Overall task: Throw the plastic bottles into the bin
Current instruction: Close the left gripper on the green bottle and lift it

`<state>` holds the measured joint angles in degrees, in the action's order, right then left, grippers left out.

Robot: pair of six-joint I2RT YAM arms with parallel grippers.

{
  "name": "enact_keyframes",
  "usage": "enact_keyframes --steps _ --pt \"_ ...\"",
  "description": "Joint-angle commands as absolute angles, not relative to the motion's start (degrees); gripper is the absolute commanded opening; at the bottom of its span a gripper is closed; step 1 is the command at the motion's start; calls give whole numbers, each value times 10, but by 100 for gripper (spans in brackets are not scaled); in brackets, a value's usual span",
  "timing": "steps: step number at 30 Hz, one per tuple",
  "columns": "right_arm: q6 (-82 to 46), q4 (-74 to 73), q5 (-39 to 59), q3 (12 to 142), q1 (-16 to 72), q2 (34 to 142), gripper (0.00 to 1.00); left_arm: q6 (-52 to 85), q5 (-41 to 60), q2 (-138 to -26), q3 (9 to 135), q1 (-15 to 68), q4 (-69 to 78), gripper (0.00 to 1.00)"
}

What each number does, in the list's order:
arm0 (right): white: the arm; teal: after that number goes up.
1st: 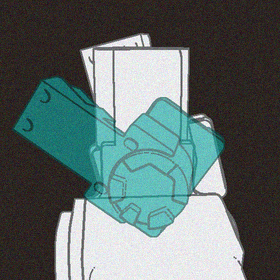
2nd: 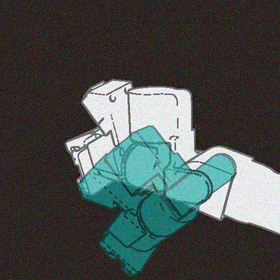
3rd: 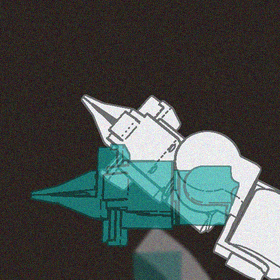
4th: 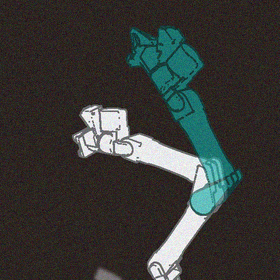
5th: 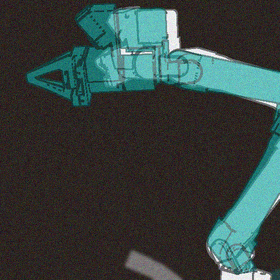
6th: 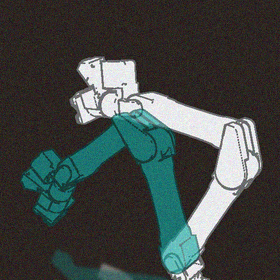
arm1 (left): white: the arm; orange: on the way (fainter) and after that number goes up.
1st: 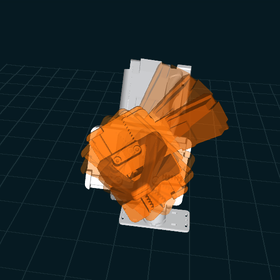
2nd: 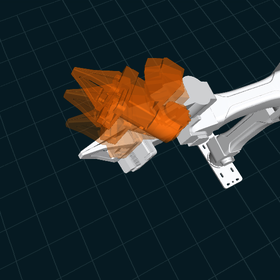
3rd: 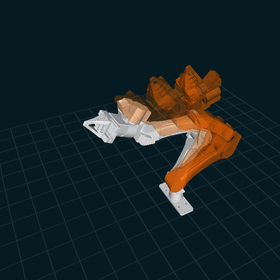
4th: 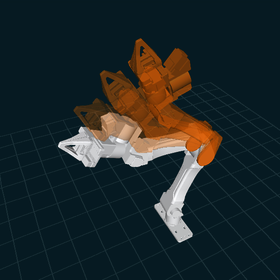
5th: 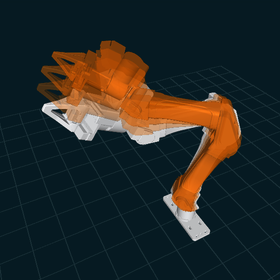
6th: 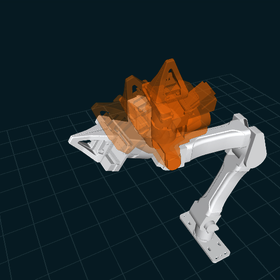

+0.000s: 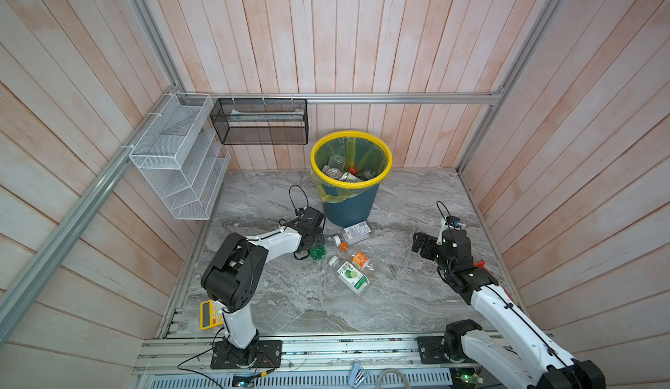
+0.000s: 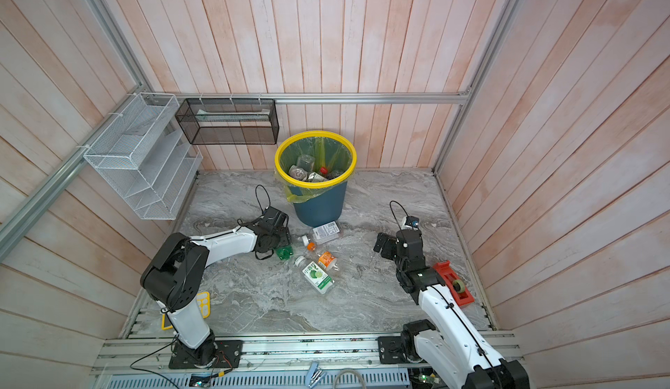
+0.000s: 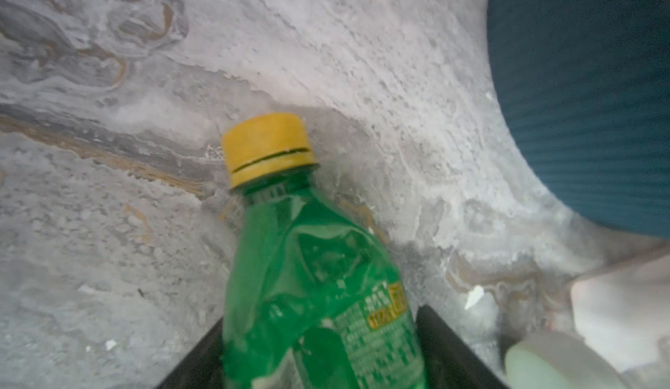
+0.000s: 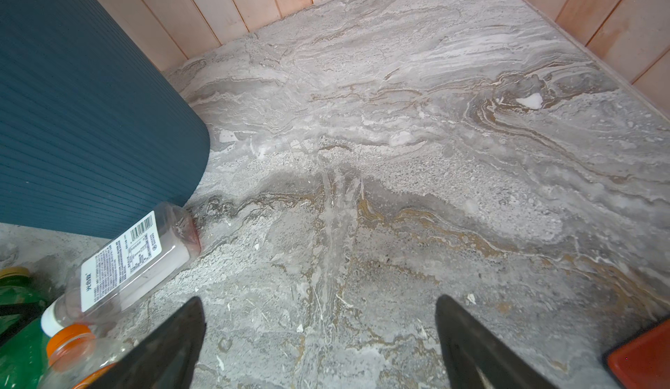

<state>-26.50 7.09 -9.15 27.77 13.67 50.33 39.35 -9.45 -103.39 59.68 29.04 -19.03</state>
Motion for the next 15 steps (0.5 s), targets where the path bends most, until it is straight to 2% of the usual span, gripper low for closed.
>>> enact_keyframes --steps 1,5,10,15 --pt "-258 73 -96 268 134 497 99 355 -84 -1038 590 282 -216 62" --pt "-264 72 -94 268 134 500 99 344 -76 -1019 567 270 -213 50" --pt "-265 77 -96 274 134 501 99 352 -41 -940 508 257 -168 42" --pt "-276 80 -107 275 134 494 99 356 -29 -809 478 241 -149 40"
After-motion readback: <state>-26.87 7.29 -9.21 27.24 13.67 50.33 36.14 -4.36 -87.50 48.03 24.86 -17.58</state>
